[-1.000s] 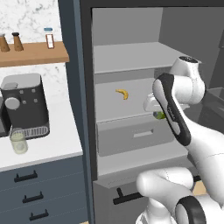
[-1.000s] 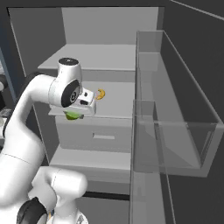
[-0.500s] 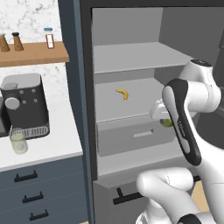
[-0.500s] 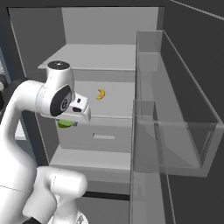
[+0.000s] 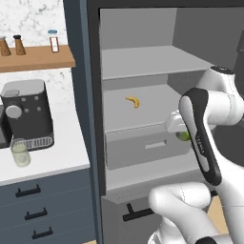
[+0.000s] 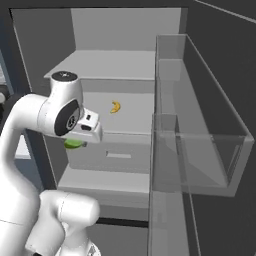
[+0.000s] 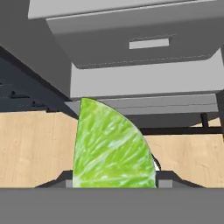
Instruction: Grab a lemon wedge from the fridge and one ice cube from the ice bowl, and put them in the glass of lemonade.
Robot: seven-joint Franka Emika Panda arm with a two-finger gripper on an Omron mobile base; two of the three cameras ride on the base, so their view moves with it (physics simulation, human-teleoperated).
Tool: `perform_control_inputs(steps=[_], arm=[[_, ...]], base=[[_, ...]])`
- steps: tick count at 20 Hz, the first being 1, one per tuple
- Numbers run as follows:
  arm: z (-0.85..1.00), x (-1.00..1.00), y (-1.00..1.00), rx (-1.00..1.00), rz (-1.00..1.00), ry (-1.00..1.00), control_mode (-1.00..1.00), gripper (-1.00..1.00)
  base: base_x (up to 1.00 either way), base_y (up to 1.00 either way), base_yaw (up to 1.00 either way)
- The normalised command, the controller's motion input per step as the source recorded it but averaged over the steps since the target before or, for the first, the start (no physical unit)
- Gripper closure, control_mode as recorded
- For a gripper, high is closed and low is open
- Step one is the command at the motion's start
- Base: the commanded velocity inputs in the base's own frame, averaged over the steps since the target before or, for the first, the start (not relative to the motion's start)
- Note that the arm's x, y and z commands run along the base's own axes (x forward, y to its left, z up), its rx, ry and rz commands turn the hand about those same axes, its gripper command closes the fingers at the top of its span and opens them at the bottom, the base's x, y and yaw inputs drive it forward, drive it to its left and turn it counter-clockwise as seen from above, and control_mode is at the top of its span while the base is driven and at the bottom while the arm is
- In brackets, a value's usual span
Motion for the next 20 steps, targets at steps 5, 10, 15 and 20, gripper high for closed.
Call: perform_control_inputs(steps=[5, 10, 15, 20], arm=[[0.0, 0.0, 0.0, 0.0, 0.0, 0.0, 1.0, 1.0], [0.0, 0.0, 0.0, 0.0, 0.0, 0.0, 1.0, 1.0], [0.0, 0.0, 0.0, 0.0, 0.0, 0.0, 1.0, 1.0], [0.0, 0.0, 0.0, 0.0, 0.0, 0.0, 1.0, 1.0]], base=[[-0.92, 0.83, 0.0], [-0.18, 1.0, -0.1], [0.56, 1.0, -0.13], [0.89, 0.9, -0.03]])
